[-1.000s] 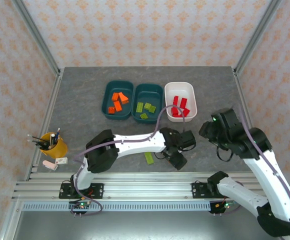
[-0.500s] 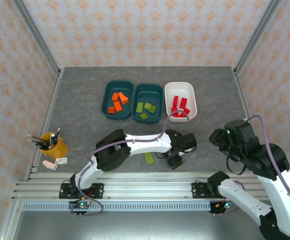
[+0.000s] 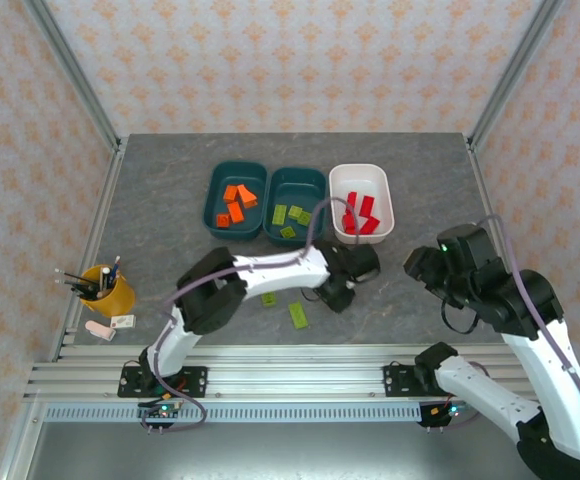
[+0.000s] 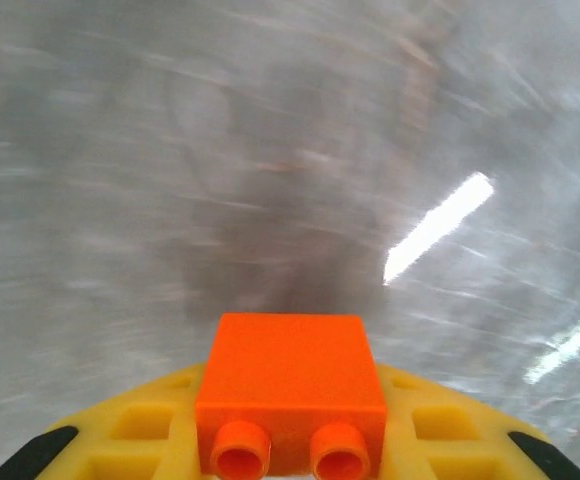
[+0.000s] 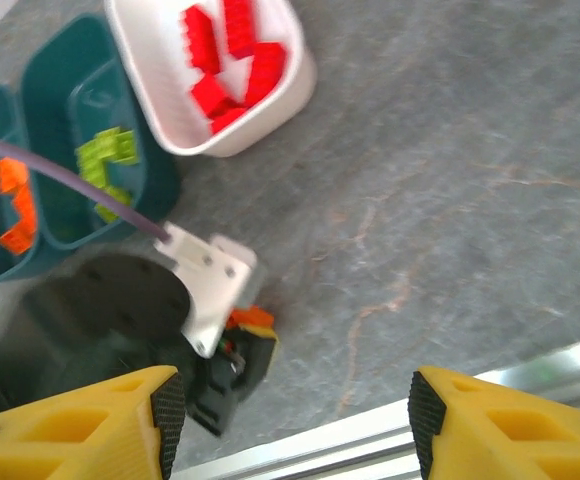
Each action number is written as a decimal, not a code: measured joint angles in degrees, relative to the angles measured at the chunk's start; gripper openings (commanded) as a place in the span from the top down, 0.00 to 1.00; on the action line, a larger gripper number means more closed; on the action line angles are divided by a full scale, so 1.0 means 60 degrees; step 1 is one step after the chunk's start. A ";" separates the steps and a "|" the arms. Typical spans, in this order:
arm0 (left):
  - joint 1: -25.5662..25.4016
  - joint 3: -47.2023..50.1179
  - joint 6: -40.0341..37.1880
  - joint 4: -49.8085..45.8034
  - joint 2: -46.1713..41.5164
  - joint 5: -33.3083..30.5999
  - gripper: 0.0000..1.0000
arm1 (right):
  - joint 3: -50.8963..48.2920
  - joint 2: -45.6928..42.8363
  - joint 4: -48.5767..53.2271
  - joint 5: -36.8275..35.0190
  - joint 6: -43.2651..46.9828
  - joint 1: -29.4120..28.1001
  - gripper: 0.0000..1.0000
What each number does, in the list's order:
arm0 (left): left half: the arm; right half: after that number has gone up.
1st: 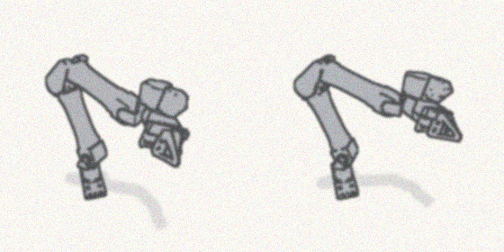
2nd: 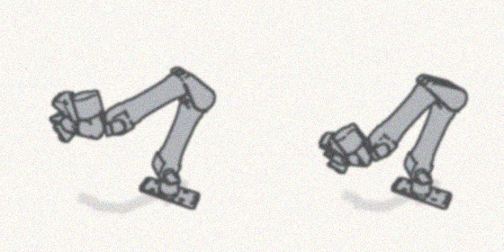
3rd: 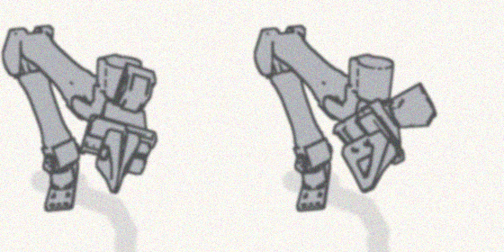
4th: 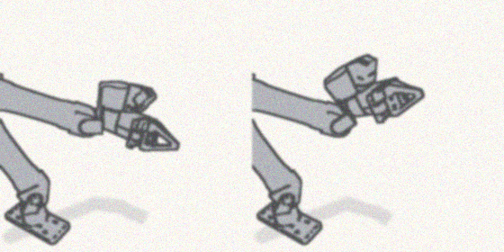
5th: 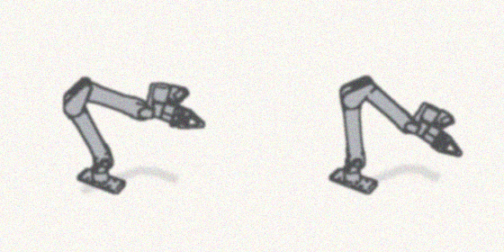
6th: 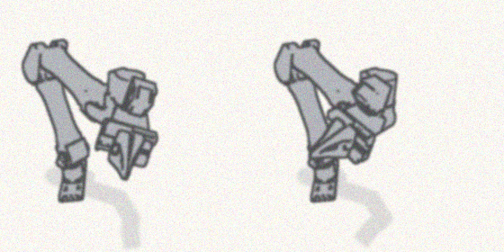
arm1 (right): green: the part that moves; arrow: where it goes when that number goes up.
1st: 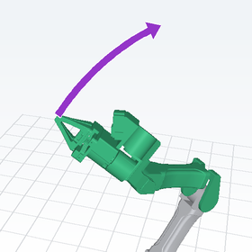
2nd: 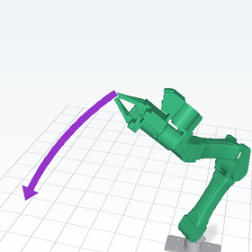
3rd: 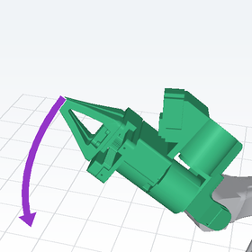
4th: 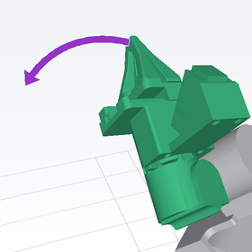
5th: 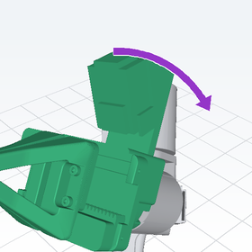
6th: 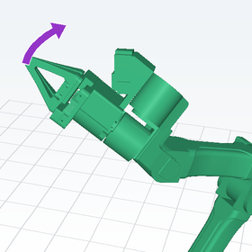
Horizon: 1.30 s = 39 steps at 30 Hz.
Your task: Sort the legos into containers by color
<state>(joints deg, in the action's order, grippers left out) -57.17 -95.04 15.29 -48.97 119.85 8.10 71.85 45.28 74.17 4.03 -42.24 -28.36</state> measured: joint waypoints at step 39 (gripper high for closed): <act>0.7231 -0.1344 0.2732 0.0277 0.0863 0.1304 0.59 | 0.2546 0.7151 -0.5446 0.3792 0.1548 -0.1643 0.38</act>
<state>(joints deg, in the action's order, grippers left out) -13.78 -103.11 31.68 -47.31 125.03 15.92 87.13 88.18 41.50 26.79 -32.95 -38.22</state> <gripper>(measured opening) 0.385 0.623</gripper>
